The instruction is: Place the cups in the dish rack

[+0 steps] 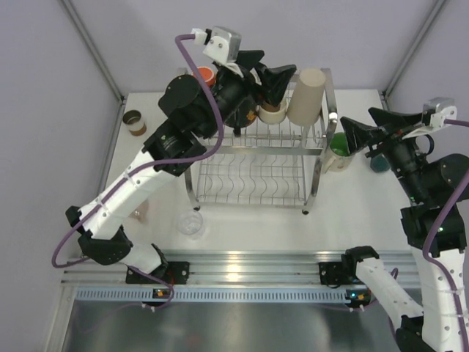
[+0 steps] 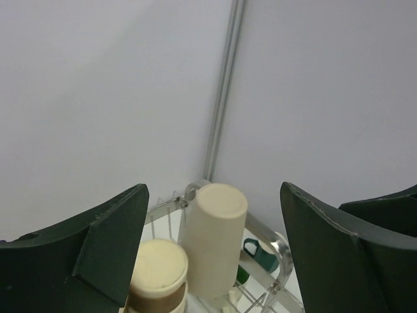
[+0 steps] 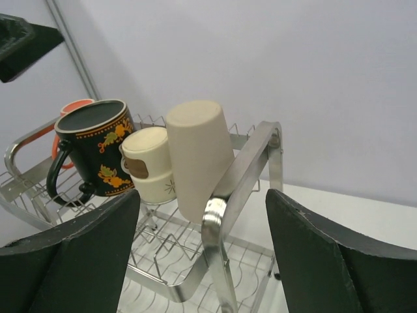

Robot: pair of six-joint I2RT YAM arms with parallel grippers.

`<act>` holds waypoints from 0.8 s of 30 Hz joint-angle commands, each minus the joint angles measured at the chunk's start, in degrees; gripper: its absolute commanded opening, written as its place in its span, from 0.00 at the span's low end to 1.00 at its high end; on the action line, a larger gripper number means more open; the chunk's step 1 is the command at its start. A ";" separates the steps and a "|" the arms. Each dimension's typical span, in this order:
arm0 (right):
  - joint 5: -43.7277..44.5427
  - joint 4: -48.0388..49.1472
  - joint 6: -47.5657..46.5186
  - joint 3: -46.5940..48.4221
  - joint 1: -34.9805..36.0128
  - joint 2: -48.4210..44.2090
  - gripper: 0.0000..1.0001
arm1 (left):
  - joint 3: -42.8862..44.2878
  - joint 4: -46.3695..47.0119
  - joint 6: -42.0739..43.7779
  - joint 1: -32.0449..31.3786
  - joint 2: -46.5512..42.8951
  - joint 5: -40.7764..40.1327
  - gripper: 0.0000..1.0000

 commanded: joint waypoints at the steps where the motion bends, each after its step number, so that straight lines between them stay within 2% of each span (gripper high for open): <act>1: 3.25 -2.85 1.22 2.53 0.96 -0.46 0.79 | 0.66 -8.03 1.53 0.14 -6.18 -7.76 0.87; 4: 3.78 -3.47 1.49 2.53 0.88 -1.08 0.79 | -1.10 -12.44 3.55 0.06 -11.54 -14.01 0.86; 5: 3.78 -3.47 1.66 2.53 0.96 -1.34 0.79 | -3.28 -12.54 4.17 0.06 -13.12 -20.56 0.86; 9: 3.25 -3.39 2.80 2.36 0.96 -2.05 0.78 | -7.34 -12.54 9.16 0.06 -21.90 -35.42 0.86; 11: 2.81 -3.12 3.15 2.27 0.96 -2.13 0.78 | -8.75 -11.93 10.84 0.06 -24.28 -38.27 0.86; 12: 2.55 -3.21 3.42 2.18 0.96 -1.96 0.79 | -8.92 -11.84 10.94 0.06 -26.21 -42.55 0.86; 15: 1.50 -2.95 4.30 1.74 0.96 -1.70 0.78 | -9.63 -12.81 11.02 0.06 -28.33 -52.74 0.85; 19: 0.27 -1.90 5.27 0.16 0.96 -2.13 0.78 | -13.14 -12.36 14.10 0.06 -27.73 -62.51 0.84; 22: 0.00 -2.33 4.92 -0.37 0.96 -2.05 0.78 | -14.02 -10.96 16.03 0.14 -25.97 -68.15 0.81; 24: 0.00 -3.29 3.87 0.16 0.96 -1.96 0.78 | -13.85 -10.61 16.39 0.58 -25.18 -68.61 0.79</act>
